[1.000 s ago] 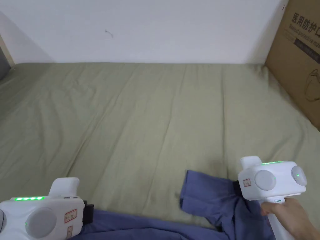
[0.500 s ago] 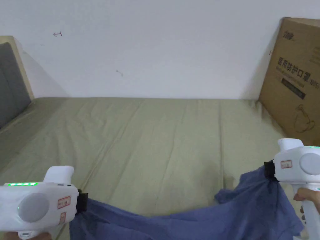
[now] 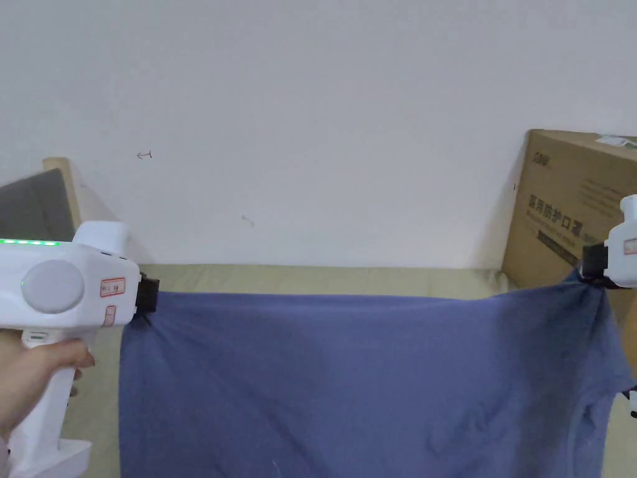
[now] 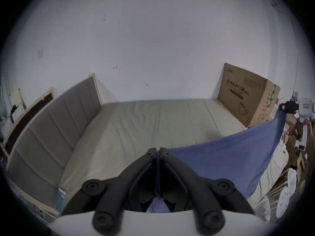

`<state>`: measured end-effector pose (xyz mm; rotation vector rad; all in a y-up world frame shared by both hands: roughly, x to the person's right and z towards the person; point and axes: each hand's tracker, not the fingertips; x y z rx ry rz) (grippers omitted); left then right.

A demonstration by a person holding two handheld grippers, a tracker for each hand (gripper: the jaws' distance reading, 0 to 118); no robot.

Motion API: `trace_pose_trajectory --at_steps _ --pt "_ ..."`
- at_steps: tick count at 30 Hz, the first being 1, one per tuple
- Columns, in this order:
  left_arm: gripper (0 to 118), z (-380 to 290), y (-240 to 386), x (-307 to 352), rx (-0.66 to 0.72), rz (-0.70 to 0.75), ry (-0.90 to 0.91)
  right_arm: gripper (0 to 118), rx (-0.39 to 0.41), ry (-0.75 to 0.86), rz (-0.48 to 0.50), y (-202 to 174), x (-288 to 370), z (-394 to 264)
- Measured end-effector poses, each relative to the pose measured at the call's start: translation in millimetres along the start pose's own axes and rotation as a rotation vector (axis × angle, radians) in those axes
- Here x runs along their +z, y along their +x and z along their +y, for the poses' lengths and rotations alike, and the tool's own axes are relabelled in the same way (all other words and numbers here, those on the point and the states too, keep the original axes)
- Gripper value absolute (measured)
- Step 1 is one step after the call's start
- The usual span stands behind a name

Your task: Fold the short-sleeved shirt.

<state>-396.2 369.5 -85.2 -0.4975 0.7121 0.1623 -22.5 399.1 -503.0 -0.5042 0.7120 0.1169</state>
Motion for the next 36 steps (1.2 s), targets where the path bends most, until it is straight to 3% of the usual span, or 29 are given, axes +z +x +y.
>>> trace_pose_trajectory --at_steps 13,17,20,24,27,30,36 --pt "1 150.2 -23.1 -27.6 0.001 0.114 0.178 1 -0.059 0.155 0.006 -37.0 -27.3 144.6" --pt "1 206.2 -27.1 -43.5 -0.030 0.157 0.236 1 -0.114 0.188 0.013 -44.1 -46.4 194.3" --pt "1 243.9 -31.0 -51.7 -0.019 0.155 0.297 1 -0.079 0.226 -0.034 -52.9 -51.6 230.9" --pt "1 282.5 -32.6 -66.9 -0.039 0.208 0.369 1 -0.143 0.298 0.031 -51.3 -45.6 264.5" --pt "1 293.6 -36.3 -81.9 -0.012 0.195 0.402 1 -0.092 0.293 -0.017 -54.2 -55.2 272.0" --pt "1 284.0 -28.8 -104.4 -0.051 0.218 0.406 1 -0.091 0.285 -0.016 -52.6 -75.5 259.7" --pt "1 220.1 -18.3 -192.8 -0.097 0.222 0.288 1 -0.031 0.100 -0.058 -49.4 -164.3 193.8"
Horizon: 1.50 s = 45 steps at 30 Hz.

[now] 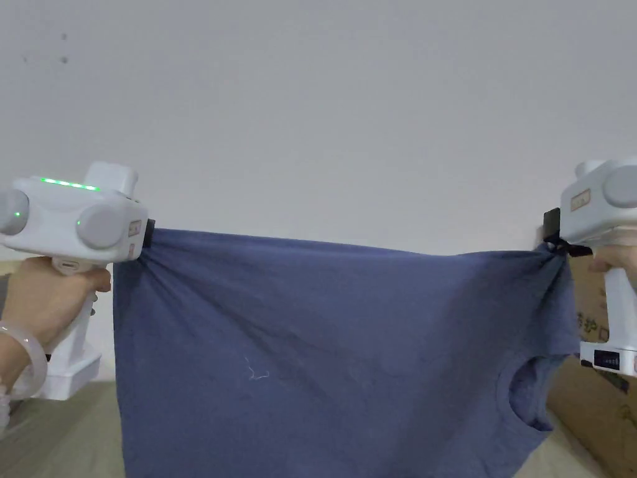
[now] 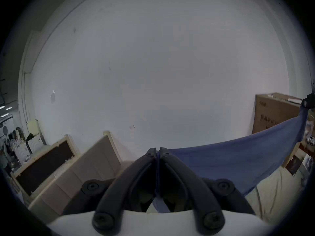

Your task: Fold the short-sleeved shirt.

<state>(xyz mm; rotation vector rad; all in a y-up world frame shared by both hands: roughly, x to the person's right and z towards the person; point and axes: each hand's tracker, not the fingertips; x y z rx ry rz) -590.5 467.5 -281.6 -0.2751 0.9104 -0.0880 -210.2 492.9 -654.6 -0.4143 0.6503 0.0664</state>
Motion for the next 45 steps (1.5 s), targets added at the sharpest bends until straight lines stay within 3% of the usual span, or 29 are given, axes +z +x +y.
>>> trace_pose_trajectory --at_steps 5,10,18,24,27,40,45 --pt "1 -106.6 35.5 -61.5 -0.026 -0.031 -0.199 1 -0.034 -0.200 -0.016 7.3 -80.0 -90.2" --pt "1 -226.4 61.0 -109.3 0.025 -0.089 -0.425 1 -0.011 -0.411 -0.068 12.2 -145.1 -191.4" --pt "1 -329.4 61.9 -93.1 0.065 -0.115 -0.608 1 -0.013 -0.593 -0.074 20.6 -155.5 -295.4" --pt "1 -338.9 35.2 -30.4 0.054 -0.150 -0.600 1 -0.022 -0.577 -0.044 33.5 -85.5 -322.8" --pt "1 -341.1 22.2 26.3 0.059 -0.160 -0.582 1 -0.093 -0.576 -0.028 55.2 -52.3 -347.4" --pt "1 -430.4 -19.9 271.7 0.050 -0.137 -0.630 1 -0.157 -0.650 0.004 83.3 174.9 -494.6" --pt "1 -447.9 -24.3 327.9 0.055 -0.131 -0.650 1 -0.132 -0.665 -0.009 85.9 225.4 -528.5"
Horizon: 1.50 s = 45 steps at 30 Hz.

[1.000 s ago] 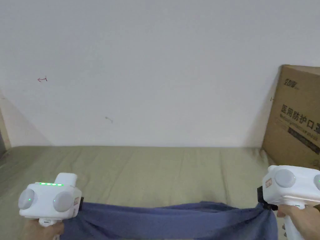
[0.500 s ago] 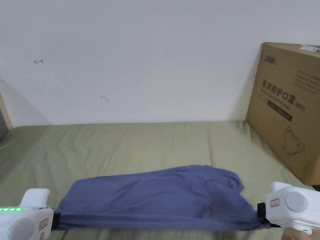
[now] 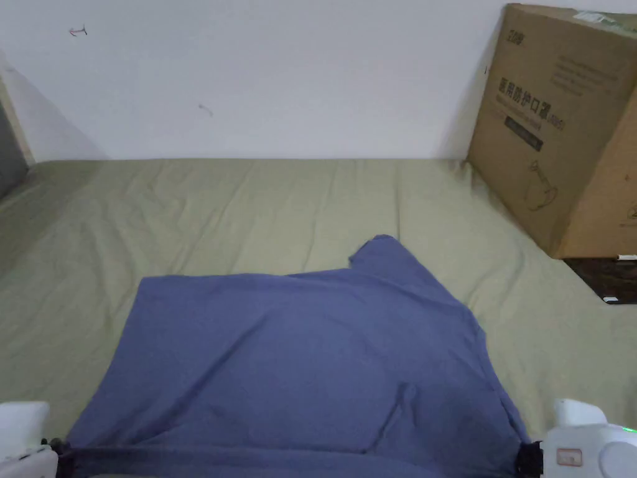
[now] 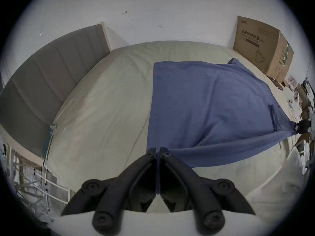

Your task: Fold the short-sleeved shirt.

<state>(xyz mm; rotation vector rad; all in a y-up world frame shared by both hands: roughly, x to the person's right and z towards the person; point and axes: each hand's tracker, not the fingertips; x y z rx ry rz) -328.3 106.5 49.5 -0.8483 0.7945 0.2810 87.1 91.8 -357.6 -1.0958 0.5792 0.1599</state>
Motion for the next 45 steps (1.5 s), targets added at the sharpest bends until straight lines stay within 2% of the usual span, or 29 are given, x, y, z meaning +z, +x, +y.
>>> trace_pose_trajectory --at_steps 3,6,8,9,10,11,12,14,16,17,18,19,20,21,24,27,28,29,30,31,32,34,37,38,40,41,44,45 --pt "1 -15.8 2.3 7.6 -0.005 0.011 -0.012 1 0.014 -0.021 -0.004 2.0 -1.2 -13.4" --pt "2 -20.7 -3.3 -1.9 0.009 0.002 -0.018 1 -0.005 -0.007 0.006 3.5 -1.3 -12.7" --pt "8 -18.9 -2.0 -1.5 0.018 0.002 -0.021 2 -0.011 0.004 0.010 3.4 -0.5 -10.3" --pt "30 -19.0 -1.6 -1.1 0.026 0.002 -0.015 5 -0.007 0.010 0.010 2.6 0.5 -8.4" --pt "60 -18.4 -1.4 -0.7 0.028 0.007 -0.016 16 0.008 0.016 0.007 1.3 2.1 -6.9" --pt "92 -16.8 -1.6 -0.4 0.026 0.012 -0.024 38 0.032 0.026 -0.027 -0.9 4.1 -5.7" --pt "111 -16.9 -2.9 1.2 0.022 0.013 -0.028 73 0.059 0.025 -0.073 -2.6 5.3 -4.7" --pt "106 -17.0 -4.2 14.4 0.021 0.002 0.025 76 0.089 0.066 -0.100 -4.6 12.6 -4.5" --pt "105 -16.0 -5.8 25.1 0.035 -0.014 0.018 75 0.072 0.076 -0.045 -2.6 23.9 -0.9" --pt "100 -16.7 -6.7 29.3 0.051 -0.037 0.031 71 0.053 0.096 -0.004 -2.4 28.5 0.2" --pt "79 -17.8 -8.0 34.0 0.064 -0.064 0.039 56 0.040 0.109 0.025 -3.3 34.6 -0.3" --pt "49 -19.3 -8.9 38.3 0.072 -0.083 0.042 32 0.039 0.120 0.037 -5.3 38.8 -0.5" --pt "13 -21.6 -8.7 42.9 0.075 -0.091 0.037 0 0.046 0.131 0.038 -7.4 41.5 -1.1" --pt "0 -25.1 -8.3 43.8 0.074 -0.094 0.029 0 0.066 0.151 0.014 -10.9 40.9 -3.3" --pt "0 -44.9 -15.0 36.1 0.098 -0.101 0.000 0 0.153 0.142 -0.029 -33.6 42.1 -24.4" --pt "0 -61.1 -18.9 31.9 0.149 -0.111 -0.013 0 0.153 0.079 0.010 -41.7 31.5 -36.7" --pt "10 -64.4 -20.7 30.5 0.152 -0.096 -0.016 0 0.144 0.081 0.010 -44.0 29.1 -38.9" --pt "35 -65.3 -21.9 28.8 0.150 -0.085 -0.015 0 0.141 0.070 0.013 -47.0 27.0 -39.7" --pt "85 -64.1 -23.3 27.8 0.149 -0.090 -0.018 0 0.142 0.067 0.012 -45.0 25.3 -35.9" --pt "111 -62.1 -23.7 25.9 0.148 -0.086 -0.028 0 0.139 0.069 0.011 -46.3 24.5 -35.4" --pt "118 -60.8 -22.1 24.8 0.146 -0.085 -0.029 0 0.135 0.068 0.018 -47.9 23.9 -34.6" --pt "118 -57.7 -19.4 18.6 0.137 -0.087 -0.023 0 0.116 0.058 0.045 -46.5 22.9 -30.9" --pt "104 -48.1 -12.4 8.2 0.116 -0.081 -0.033 0 0.103 0.046 0.056 -48.5 20.4 -29.9" --pt "94 -45.8 -10.6 2.4 0.112 -0.085 -0.039 0 0.106 0.041 0.053 -47.0 19.3 -29.0" --pt "37 -44.8 -7.9 -9.3 0.101 -0.095 -0.057 0 0.119 0.034 0.042 -47.4 18.2 -30.0" --pt "2 -44.6 -5.4 -17.5 0.084 -0.090 -0.078 0 0.122 0.031 0.038 -47.0 17.8 -30.8" --pt "0 -48.0 2.4 -33.5 0.000 -0.125 -0.171 0 0.109 0.023 0.040 -41.3 17.7 -33.0" --pt "0 -49.4 4.6 -31.7 0.003 -0.099 -0.145 0 0.105 0.022 0.038 -39.8 18.3 -33.4"
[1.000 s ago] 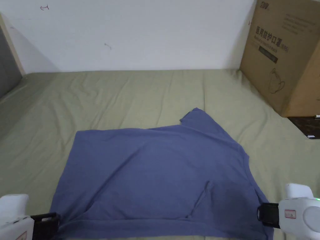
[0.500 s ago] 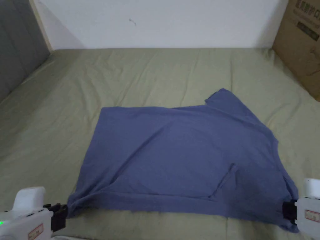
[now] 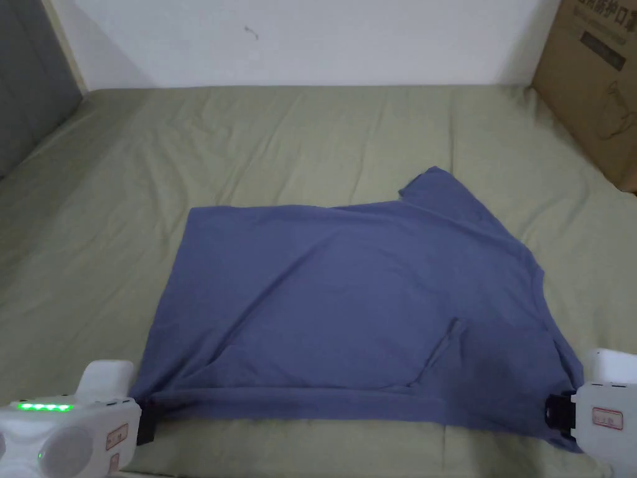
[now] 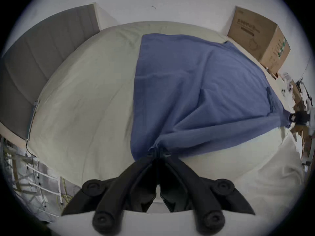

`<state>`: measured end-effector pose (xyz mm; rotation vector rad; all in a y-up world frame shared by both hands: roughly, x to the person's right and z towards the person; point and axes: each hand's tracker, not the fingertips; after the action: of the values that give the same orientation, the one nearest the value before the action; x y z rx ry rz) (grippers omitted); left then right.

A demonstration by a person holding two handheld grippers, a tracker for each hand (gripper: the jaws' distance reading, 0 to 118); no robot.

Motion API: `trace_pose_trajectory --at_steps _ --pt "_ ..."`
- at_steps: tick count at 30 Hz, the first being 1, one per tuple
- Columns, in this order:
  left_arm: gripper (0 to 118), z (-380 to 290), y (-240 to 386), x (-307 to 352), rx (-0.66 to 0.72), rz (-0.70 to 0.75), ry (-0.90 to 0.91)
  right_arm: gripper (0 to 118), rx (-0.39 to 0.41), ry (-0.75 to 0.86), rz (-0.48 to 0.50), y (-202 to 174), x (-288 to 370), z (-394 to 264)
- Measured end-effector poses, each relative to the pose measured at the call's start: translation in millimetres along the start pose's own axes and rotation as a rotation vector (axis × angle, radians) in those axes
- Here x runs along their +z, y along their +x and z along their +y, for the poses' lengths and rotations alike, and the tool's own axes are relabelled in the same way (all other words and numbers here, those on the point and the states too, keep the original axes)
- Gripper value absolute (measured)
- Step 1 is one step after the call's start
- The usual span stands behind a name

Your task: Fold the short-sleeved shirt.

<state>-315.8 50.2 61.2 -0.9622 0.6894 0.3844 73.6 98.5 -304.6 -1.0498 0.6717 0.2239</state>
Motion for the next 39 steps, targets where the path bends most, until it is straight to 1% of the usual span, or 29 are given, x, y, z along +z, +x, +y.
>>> trace_pose_trajectory --at_steps 4,5,7,8,11,12,13,14,15,16,17,18,20,23,27,30,34,37,39 --pt "0 -2.0 -0.8 11.7 0.006 -0.006 0.016 0 -0.009 0.024 -0.009 10.3 7.2 -1.0" --pt "0 -1.4 -0.8 12.8 0.004 -0.003 0.017 3 -0.008 0.032 -0.011 12.6 8.3 0.0" --pt "0 -2.1 -0.9 15.3 -0.004 0.008 0.019 63 -0.013 0.042 -0.020 17.2 9.6 4.2" --pt "0 -1.9 -1.7 16.7 -0.004 0.008 0.022 77 -0.024 0.052 -0.028 20.5 8.8 6.5" --pt "0 0.3 -1.1 21.6 0.003 0.007 0.028 75 -0.048 0.046 -0.036 29.4 1.4 13.4" --pt "0 0.8 -1.0 22.5 0.004 0.009 0.032 71 -0.051 0.021 -0.035 32.2 -3.3 14.8" --pt "0 1.9 -1.9 23.0 0.006 0.009 0.035 58 -0.045 -0.014 -0.029 33.1 -8.3 13.8" --pt "0 3.1 -3.0 23.1 0.008 0.009 0.035 29 -0.031 -0.037 -0.025 33.6 -14.0 11.5" --pt "0 3.6 -3.0 22.7 0.011 0.011 0.035 2 -0.006 -0.074 -0.043 34.4 -20.3 9.0" --pt "0 4.1 -4.2 22.7 0.016 0.012 0.037 2 0.015 -0.112 -0.063 34.5 -28.4 5.8" --pt "0 4.9 -6.0 22.6 0.022 0.011 0.037 2 0.016 -0.147 -0.058 33.0 -34.3 0.4" --pt "0 5.7 -7.1 23.3 0.030 0.011 0.035 2 -0.019 -0.142 -0.027 32.8 -34.8 -1.6" --pt "0 5.8 -7.2 27.7 0.037 0.009 0.042 2 -0.016 -0.087 -0.051 28.1 -21.5 -0.2" --pt "0 8.5 -8.4 34.3 0.041 0.006 0.051 2 0.008 -0.044 -0.030 25.3 -7.2 10.5" --pt "0 22.5 -6.3 49.0 0.034 0.009 0.070 2 0.032 -0.006 -0.026 20.1 8.2 32.2" --pt "0 45.0 -8.5 58.7 0.040 -0.011 0.102 2 0.014 0.034 -0.002 18.9 13.0 56.6" --pt "0 89.7 -9.5 47.7 -0.001 0.009 0.116 2 0.018 0.056 -0.015 18.0 -3.0 97.7" --pt "0 123.6 -8.6 21.5 -0.008 -0.003 0.081 2 -0.011 0.030 -0.018 21.3 -31.9 126.8" --pt "1 139.6 -5.3 2.2 -0.011 -0.017 0.061 2 -0.021 0.000 -0.046 20.1 -52.6 138.9"
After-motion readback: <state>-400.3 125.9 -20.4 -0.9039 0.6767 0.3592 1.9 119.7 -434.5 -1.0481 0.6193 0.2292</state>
